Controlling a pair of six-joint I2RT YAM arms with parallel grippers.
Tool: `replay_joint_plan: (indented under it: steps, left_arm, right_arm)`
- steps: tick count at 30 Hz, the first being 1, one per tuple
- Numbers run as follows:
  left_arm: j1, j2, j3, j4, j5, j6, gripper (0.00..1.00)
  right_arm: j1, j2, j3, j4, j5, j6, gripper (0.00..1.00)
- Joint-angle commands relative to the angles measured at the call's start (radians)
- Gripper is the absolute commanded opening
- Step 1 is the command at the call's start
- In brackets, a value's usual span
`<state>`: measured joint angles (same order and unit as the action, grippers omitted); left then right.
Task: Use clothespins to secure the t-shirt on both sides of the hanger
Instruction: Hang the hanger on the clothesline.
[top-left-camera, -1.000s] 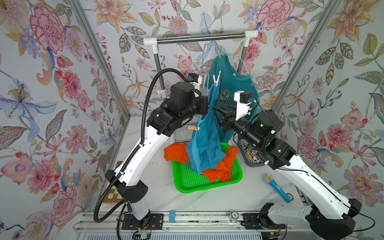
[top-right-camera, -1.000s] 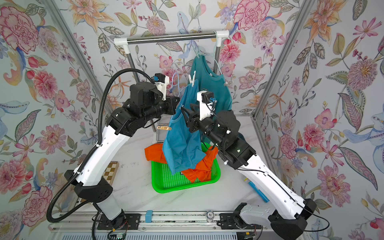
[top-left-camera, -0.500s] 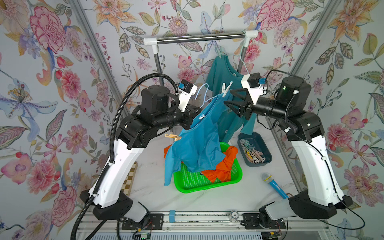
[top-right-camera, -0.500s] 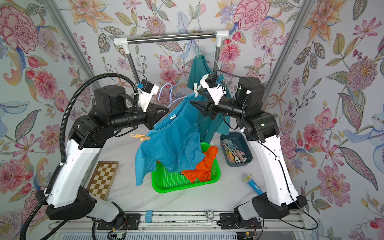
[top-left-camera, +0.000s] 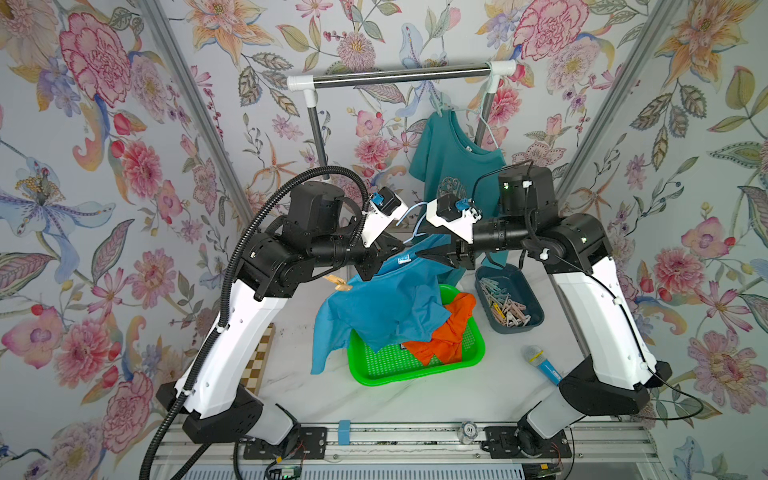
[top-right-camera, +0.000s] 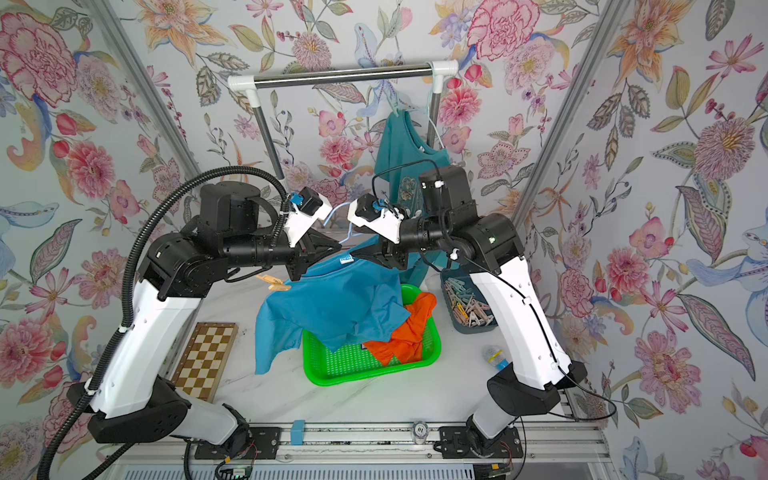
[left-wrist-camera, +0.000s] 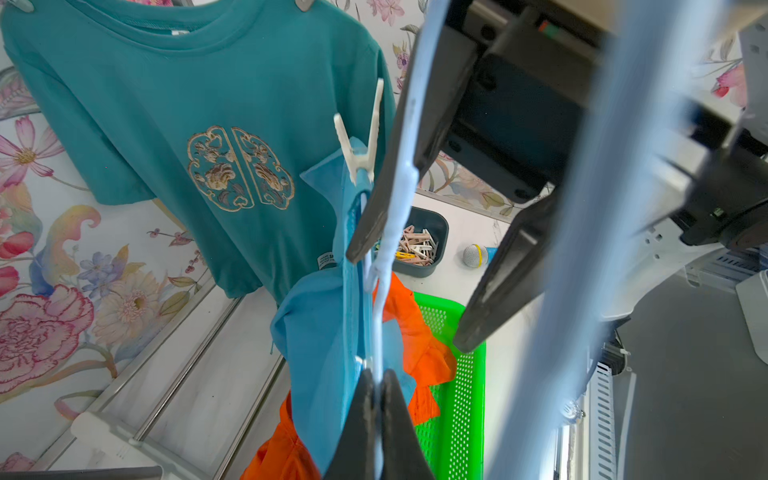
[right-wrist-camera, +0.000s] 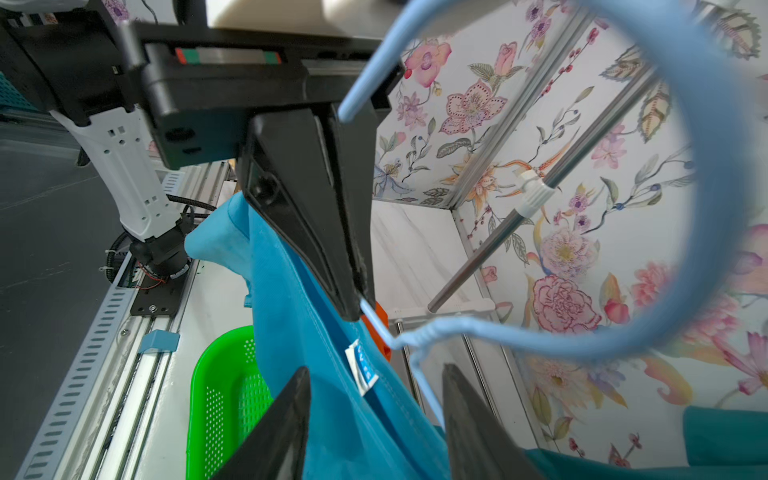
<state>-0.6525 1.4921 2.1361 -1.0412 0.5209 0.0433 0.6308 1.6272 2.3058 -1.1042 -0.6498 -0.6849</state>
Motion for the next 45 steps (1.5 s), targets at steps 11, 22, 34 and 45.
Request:
replay_joint_plan:
  steps: [11, 22, 34, 45]
  left_arm:
    - [0.010, 0.002, 0.011, -0.011, 0.061, 0.125, 0.00]
    - [0.013, -0.006, 0.013, -0.009, 0.095, 0.130, 0.00]
    - [0.023, -0.010, 0.013, 0.045, 0.002, 0.091, 0.97]
    - [0.033, -0.292, -0.237, 0.377, -0.633, -0.046, 1.00]
  right_arm:
    - [-0.037, -0.003, -0.050, -0.090, -0.004, -0.081, 0.29]
    - [-0.077, -0.005, -0.078, -0.090, -0.082, -0.085, 0.26]
    - [-0.060, -0.024, -0.092, -0.089, -0.096, -0.067, 0.00]
    - [-0.044, -0.050, -0.103, 0.107, 0.358, 0.229, 0.00]
